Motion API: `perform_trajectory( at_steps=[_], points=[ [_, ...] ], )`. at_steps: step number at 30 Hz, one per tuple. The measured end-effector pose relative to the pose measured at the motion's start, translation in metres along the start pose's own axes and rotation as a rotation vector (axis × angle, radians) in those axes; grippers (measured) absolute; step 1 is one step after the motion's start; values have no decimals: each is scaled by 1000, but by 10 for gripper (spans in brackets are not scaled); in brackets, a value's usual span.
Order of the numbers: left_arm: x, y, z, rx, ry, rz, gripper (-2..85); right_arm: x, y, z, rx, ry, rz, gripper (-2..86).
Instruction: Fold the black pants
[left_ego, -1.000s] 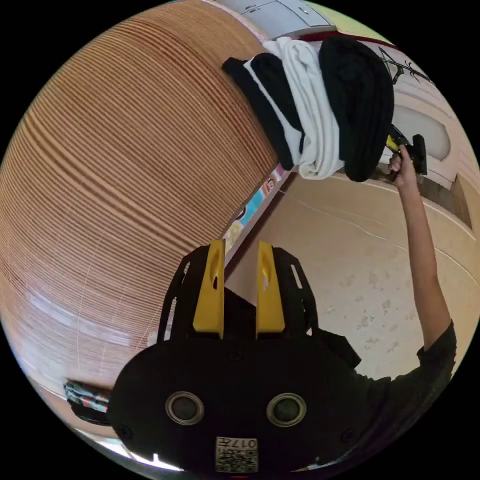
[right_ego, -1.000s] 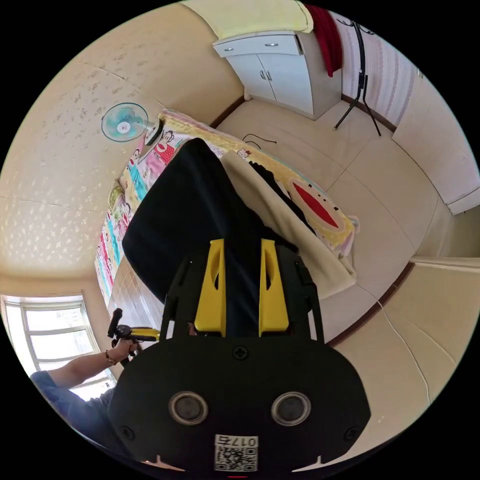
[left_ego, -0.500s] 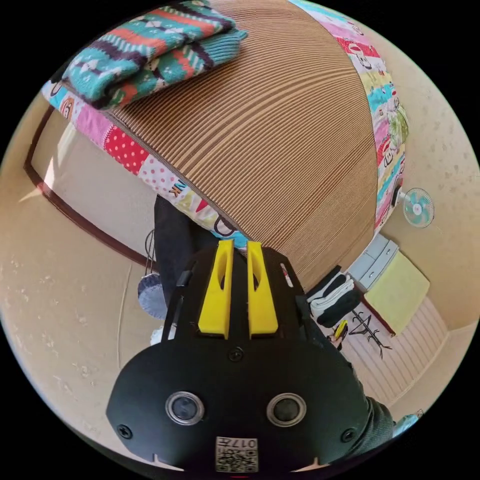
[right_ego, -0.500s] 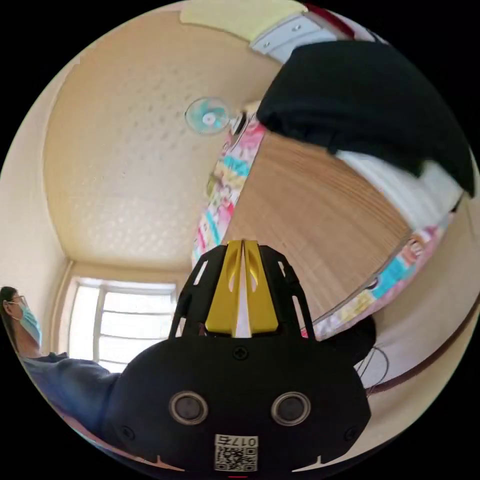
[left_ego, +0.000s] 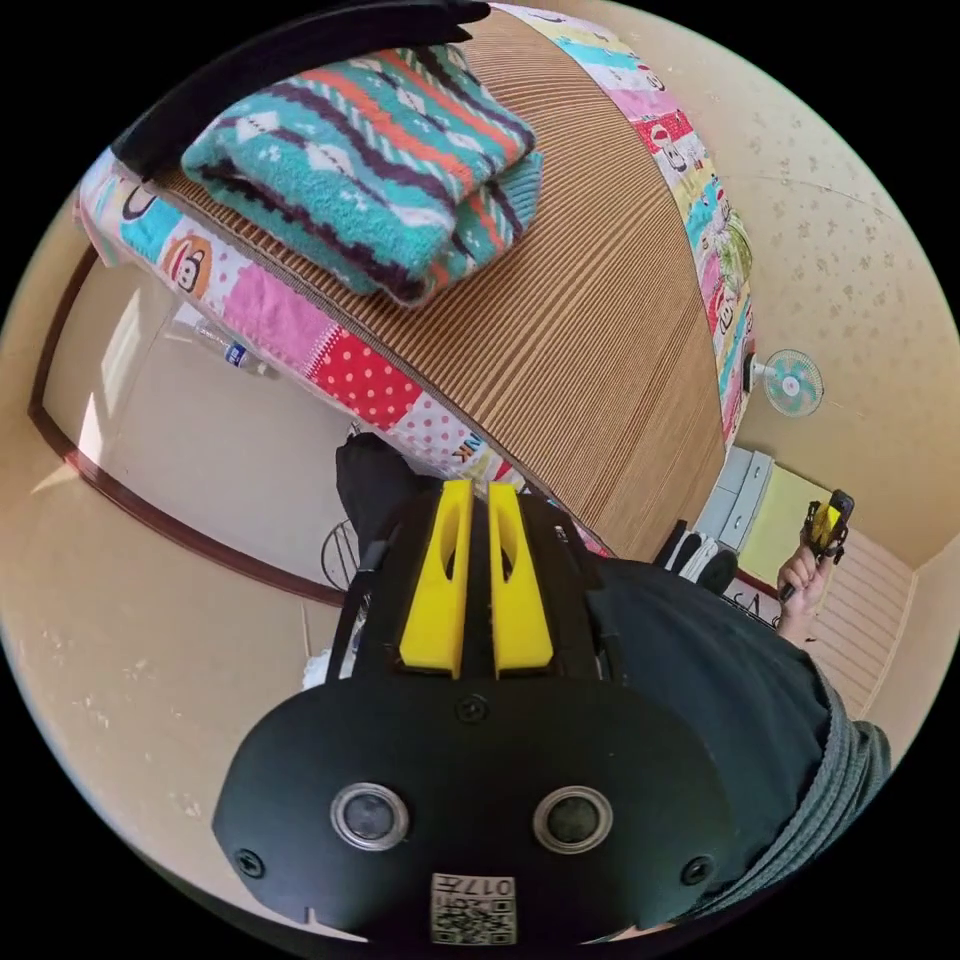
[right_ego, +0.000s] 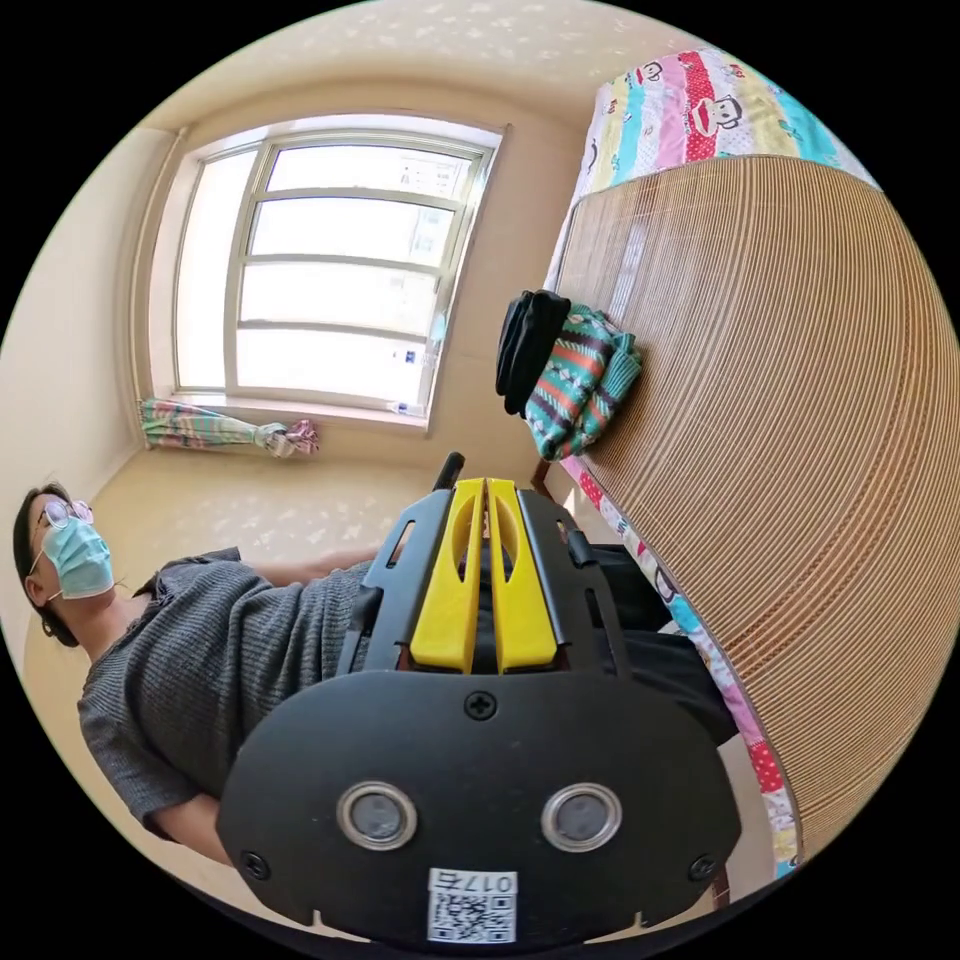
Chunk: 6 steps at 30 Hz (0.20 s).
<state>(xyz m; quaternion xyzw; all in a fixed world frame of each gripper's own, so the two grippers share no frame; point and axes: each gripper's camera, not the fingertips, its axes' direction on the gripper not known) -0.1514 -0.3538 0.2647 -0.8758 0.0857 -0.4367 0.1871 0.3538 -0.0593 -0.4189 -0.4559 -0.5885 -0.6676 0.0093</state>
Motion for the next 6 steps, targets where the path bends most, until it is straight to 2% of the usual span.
perform_trajectory(
  at_steps=[6],
  points=[
    [40, -47, -68, 105, -93, 125, 84, 35, 22, 27, 152, -181, 81, 4]
  ],
)
